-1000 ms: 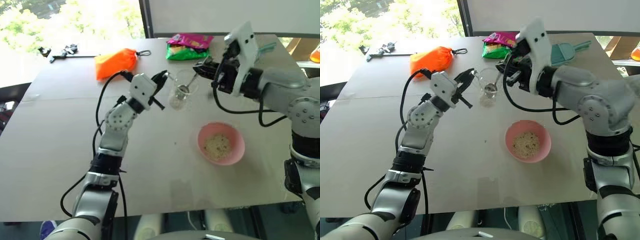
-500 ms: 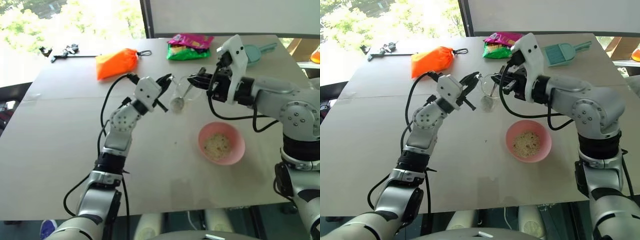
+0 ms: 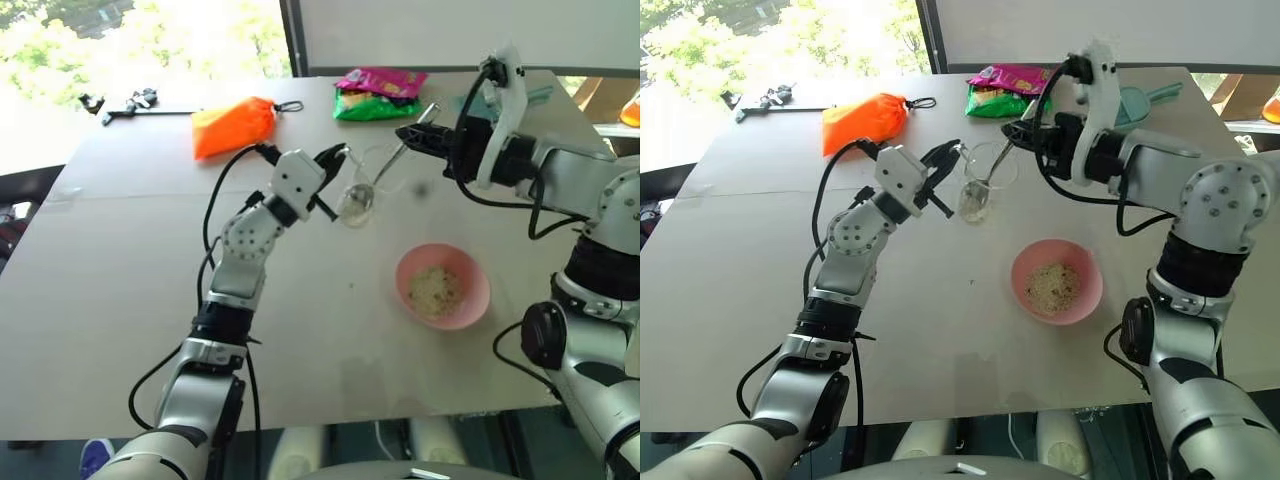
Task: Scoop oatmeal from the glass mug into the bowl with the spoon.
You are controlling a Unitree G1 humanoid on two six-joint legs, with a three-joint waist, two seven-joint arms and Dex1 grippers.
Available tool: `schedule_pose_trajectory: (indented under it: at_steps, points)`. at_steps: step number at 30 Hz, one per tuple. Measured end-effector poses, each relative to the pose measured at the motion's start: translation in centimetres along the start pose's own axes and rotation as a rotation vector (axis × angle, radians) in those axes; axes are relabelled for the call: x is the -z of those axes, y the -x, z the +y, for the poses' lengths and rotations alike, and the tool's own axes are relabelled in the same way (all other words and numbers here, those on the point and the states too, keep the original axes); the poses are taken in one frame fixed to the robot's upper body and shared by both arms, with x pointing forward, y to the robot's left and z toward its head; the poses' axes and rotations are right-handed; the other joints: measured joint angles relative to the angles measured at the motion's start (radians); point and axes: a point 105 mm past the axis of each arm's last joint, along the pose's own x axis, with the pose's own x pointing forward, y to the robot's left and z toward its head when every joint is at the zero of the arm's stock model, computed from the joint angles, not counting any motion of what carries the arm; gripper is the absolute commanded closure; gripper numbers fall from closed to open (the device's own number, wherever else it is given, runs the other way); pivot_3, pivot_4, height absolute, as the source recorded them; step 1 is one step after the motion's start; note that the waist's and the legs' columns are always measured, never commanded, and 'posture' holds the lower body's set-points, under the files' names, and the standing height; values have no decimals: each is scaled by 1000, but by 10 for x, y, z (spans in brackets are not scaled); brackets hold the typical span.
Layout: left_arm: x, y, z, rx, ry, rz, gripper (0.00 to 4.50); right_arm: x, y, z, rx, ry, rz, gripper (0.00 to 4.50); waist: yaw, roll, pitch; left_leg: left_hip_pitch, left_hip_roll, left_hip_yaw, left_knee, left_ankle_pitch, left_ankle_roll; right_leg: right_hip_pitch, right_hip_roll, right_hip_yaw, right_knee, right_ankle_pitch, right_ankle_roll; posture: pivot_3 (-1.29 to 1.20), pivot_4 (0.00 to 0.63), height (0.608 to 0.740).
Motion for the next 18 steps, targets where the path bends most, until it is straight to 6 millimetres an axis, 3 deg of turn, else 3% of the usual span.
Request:
schedule_pose_trajectory:
  at_steps: [18]
  points:
    - [10,-8,-23,105,8,29,4466,-15,38,-37,74,-253,-60,4500,-1,0,0,0,0,2,0,0,0,0,0,1,1,0,0,0,150,740]
